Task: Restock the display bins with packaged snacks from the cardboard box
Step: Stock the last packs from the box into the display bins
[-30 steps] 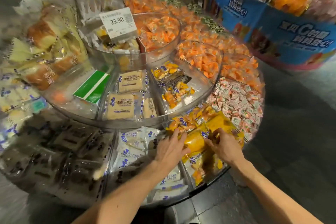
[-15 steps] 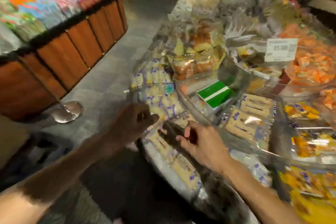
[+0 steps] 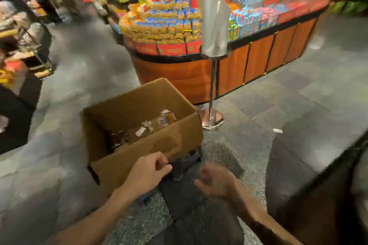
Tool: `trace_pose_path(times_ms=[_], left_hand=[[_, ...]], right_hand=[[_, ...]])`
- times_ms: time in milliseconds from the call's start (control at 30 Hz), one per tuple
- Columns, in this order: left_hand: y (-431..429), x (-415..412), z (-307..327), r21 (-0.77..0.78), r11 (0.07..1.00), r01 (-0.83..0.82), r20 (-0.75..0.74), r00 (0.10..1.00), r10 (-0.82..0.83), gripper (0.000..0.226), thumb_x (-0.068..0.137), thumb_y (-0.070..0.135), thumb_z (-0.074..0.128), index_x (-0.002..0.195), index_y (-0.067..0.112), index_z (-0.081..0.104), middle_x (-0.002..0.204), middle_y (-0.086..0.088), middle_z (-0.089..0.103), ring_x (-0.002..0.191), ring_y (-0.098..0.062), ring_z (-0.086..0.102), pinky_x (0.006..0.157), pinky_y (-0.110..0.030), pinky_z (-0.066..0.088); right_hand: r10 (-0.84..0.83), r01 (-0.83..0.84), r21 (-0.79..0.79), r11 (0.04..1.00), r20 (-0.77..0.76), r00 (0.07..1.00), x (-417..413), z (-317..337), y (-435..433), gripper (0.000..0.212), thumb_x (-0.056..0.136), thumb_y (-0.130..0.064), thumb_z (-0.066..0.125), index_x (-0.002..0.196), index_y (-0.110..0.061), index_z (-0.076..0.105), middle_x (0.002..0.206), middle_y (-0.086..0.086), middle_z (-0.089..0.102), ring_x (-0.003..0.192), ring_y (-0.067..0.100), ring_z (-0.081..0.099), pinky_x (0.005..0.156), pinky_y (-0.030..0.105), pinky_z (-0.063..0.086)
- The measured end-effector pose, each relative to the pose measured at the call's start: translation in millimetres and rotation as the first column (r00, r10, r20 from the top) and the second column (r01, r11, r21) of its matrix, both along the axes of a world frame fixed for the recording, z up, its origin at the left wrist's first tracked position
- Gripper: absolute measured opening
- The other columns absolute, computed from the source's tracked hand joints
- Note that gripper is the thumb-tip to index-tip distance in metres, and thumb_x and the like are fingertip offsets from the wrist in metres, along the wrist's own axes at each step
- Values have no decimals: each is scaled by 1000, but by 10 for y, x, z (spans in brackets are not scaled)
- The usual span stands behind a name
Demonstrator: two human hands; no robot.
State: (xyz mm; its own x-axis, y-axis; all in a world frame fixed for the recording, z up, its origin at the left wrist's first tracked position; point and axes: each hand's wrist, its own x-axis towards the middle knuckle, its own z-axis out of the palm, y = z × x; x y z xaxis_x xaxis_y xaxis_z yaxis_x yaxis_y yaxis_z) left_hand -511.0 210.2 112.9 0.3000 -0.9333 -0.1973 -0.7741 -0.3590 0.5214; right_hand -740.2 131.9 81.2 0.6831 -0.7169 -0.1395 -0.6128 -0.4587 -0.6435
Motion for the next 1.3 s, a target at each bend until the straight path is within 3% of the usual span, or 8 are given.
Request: trace_pose_path(times_ms=[200, 600, 767, 933, 1033, 1100, 1200, 1300], left_hand=[[-477, 953, -592, 59, 974, -218, -129, 966, 224, 10, 92, 37, 68, 89, 32, 59, 87, 13, 63, 81, -3, 58, 71, -24, 49], [-2090, 2569, -1880, 339, 844, -417, -290, 807, 515, 8, 95, 32, 64, 103, 33, 61, 105, 11, 64, 98, -5, 60, 87, -27, 52], [-2465, 2954, -2577, 560, 768, -310, -352, 751, 559, 49, 88, 32, 75, 132, 18, 56, 128, -2, 62, 109, -15, 59, 75, -21, 49], [-2970, 3051, -3297, 599, 782, -173, -375, 802, 465, 68, 86, 40, 75, 144, 17, 46, 142, -4, 54, 130, -23, 51, 103, -31, 43], [-3229, 2930, -3697, 606, 788, -110, -428, 790, 439, 74, 86, 35, 75, 147, 13, 40, 148, -10, 47, 135, -27, 45, 106, -31, 39], [-3302, 2819, -3923, 650, 751, -119, -466, 718, 517, 80, 84, 31, 79, 149, 10, 37, 148, -12, 47, 136, -28, 45, 108, -34, 38], [-3355, 2735, -4145, 695, 697, -179, -475, 613, 631, 63, 84, 27, 77, 139, 15, 48, 136, -7, 60, 124, -25, 57, 102, -34, 47], [-3400, 2830, -4254, 723, 661, -203, -469, 558, 684, 41, 90, 28, 71, 127, 15, 59, 124, -5, 66, 114, -22, 62, 90, -28, 47]], right_hand=[[112, -111, 38, 993, -11, 994, 1121, -272, -712, 21, 90, -39, 66, 83, -27, 50, 73, -13, 52, 69, 7, 50, 64, 30, 44], [198, -108, 305, 946, -282, 939, 3264, -1436, -3111, 25, 96, -34, 64, 119, -25, 59, 115, -12, 63, 106, 9, 62, 90, 26, 51], [198, 20, 370, 929, -539, 819, 3655, -1950, -3669, 47, 91, -38, 69, 128, -16, 53, 123, 5, 61, 112, 24, 60, 95, 38, 51], [255, 25, 377, 926, -673, 694, 3867, -2733, -3923, 63, 86, -31, 76, 138, -11, 46, 139, 11, 53, 126, 28, 53, 102, 35, 45], [328, -19, 414, 910, -692, 643, 3860, -3242, -3899, 103, 69, -42, 88, 151, -11, 34, 154, 10, 40, 140, 26, 40, 115, 32, 34], [395, -104, 401, 910, -768, 504, 3813, -3511, -3808, 132, 55, -61, 89, 155, -11, 19, 160, 13, 24, 148, 32, 24, 121, 43, 24], [371, -260, 297, 919, -877, 306, 3833, -3636, -3666, 137, 55, -76, 79, 154, -10, 12, 156, 17, 20, 145, 37, 22, 116, 53, 24], [335, -331, 244, 911, -908, 253, 3942, -3671, -3641, 116, 67, -75, 72, 149, -8, 22, 150, 17, 29, 138, 34, 30, 112, 51, 31]])
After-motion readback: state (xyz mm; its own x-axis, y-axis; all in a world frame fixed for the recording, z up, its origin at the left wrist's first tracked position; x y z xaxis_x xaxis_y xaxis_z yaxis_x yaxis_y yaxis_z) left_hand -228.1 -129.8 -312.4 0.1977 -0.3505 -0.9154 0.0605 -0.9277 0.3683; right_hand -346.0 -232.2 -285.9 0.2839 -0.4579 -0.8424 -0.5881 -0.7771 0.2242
